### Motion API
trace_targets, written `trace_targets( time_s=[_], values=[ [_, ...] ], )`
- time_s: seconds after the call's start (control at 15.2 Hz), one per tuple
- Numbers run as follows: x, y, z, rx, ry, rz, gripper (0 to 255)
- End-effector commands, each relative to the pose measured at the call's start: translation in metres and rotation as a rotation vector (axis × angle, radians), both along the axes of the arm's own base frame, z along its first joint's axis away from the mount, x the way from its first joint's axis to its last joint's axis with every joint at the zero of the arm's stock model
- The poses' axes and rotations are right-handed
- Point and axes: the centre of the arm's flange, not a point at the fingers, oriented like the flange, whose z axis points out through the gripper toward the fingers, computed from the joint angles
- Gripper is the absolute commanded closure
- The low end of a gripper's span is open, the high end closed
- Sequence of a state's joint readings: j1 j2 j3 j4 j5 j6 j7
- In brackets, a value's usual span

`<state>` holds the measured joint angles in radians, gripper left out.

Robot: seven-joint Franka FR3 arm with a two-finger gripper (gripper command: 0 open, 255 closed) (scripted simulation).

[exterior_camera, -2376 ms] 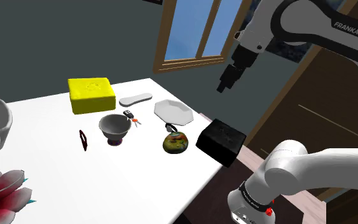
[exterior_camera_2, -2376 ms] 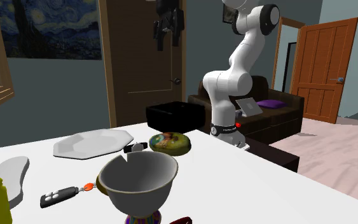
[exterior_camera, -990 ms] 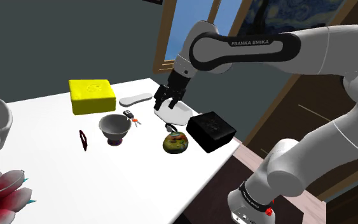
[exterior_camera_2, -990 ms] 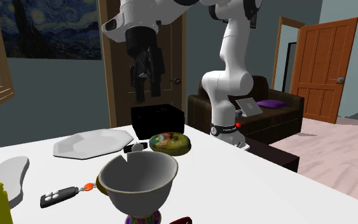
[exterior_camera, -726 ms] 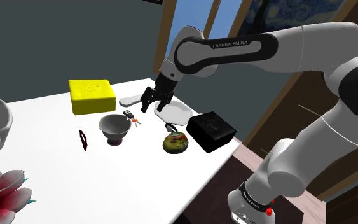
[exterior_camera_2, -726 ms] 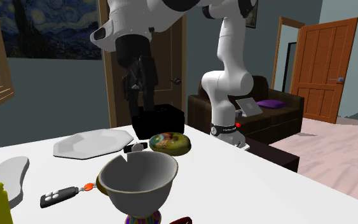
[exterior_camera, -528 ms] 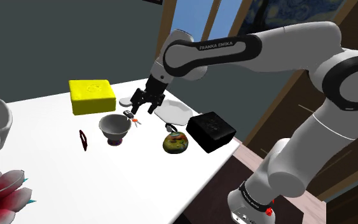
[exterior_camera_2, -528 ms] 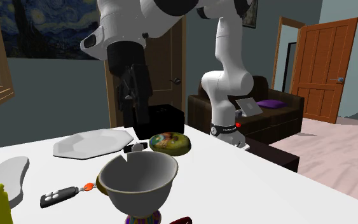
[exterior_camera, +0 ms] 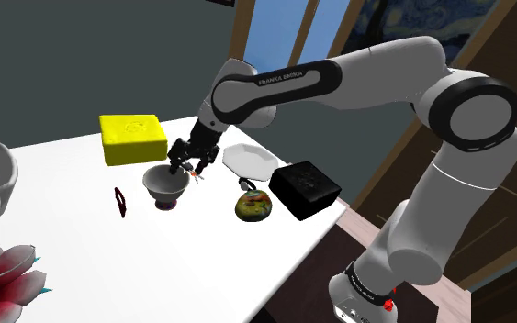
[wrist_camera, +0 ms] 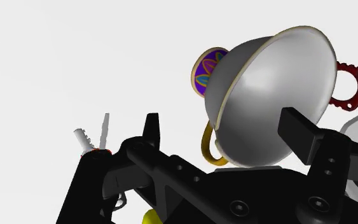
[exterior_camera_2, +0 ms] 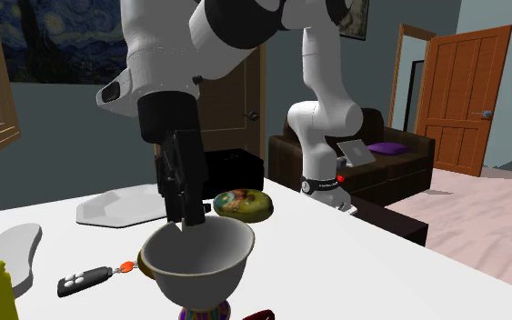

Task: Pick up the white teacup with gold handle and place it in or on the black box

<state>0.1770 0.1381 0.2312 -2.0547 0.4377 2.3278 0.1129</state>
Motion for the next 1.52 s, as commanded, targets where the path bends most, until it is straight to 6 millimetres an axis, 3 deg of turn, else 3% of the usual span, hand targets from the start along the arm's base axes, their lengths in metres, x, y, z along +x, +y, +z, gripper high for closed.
trace_targets(
  time_s=[0.0,0.59,0.66,1.25,1.45],
  values=[
    [-0.001,0.004,-0.010,0.000,0.000,0.000,0],
    [0.000,0.007,-0.018,0.000,0.000,0.000,0],
    [0.000,0.007,-0.018,0.000,0.000,0.000,255],
    [0.000,0.007,-0.018,0.000,0.000,0.000,255],
    [0.000,0.007,-0.002,0.000,0.000,0.000,255]
  ],
)
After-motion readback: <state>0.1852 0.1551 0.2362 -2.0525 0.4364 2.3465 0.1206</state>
